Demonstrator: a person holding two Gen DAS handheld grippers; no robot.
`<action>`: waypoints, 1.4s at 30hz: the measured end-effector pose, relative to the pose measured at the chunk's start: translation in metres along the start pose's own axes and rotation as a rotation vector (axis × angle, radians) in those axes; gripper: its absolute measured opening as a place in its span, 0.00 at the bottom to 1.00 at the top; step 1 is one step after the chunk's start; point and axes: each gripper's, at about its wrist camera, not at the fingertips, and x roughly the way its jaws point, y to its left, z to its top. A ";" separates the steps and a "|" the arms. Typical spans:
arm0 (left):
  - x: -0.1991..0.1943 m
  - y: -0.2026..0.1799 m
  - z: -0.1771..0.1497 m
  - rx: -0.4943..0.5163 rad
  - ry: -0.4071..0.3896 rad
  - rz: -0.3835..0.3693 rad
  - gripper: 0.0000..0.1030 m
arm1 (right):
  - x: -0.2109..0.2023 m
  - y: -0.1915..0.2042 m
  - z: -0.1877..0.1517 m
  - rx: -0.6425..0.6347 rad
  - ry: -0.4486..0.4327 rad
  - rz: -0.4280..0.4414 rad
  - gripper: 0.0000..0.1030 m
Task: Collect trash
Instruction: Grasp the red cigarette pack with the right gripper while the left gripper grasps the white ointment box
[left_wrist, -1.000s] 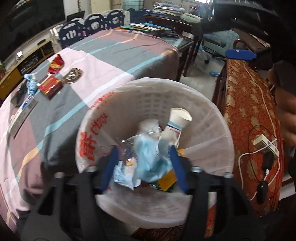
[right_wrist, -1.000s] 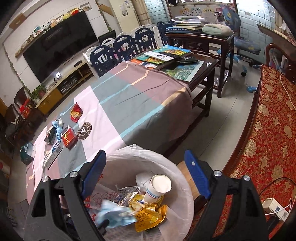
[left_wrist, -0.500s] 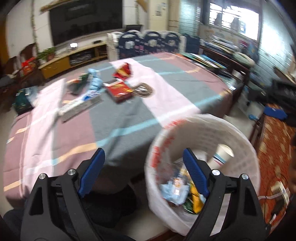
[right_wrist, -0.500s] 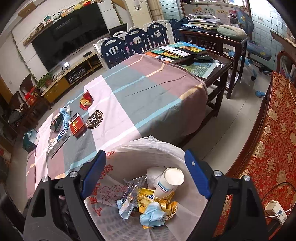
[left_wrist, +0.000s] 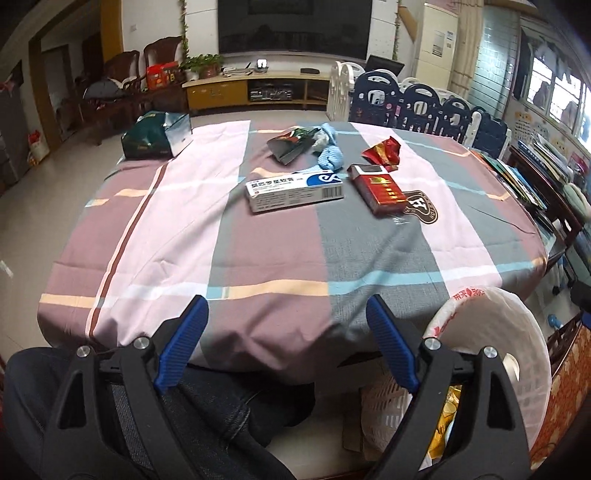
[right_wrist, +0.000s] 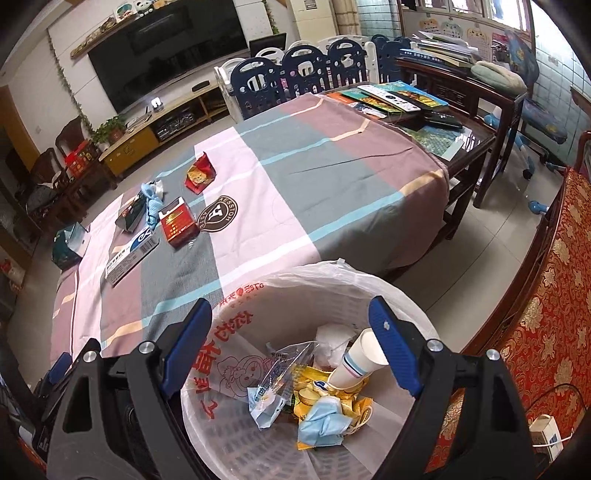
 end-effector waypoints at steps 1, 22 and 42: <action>0.001 0.000 -0.002 -0.004 -0.001 0.001 0.85 | 0.001 0.002 -0.001 -0.004 0.005 0.000 0.82; 0.011 0.036 0.003 -0.094 -0.014 0.050 0.85 | 0.040 0.064 -0.007 -0.051 0.080 0.092 0.82; 0.022 0.093 0.013 -0.208 0.016 0.040 0.73 | 0.106 0.147 0.075 -0.142 0.012 0.138 0.82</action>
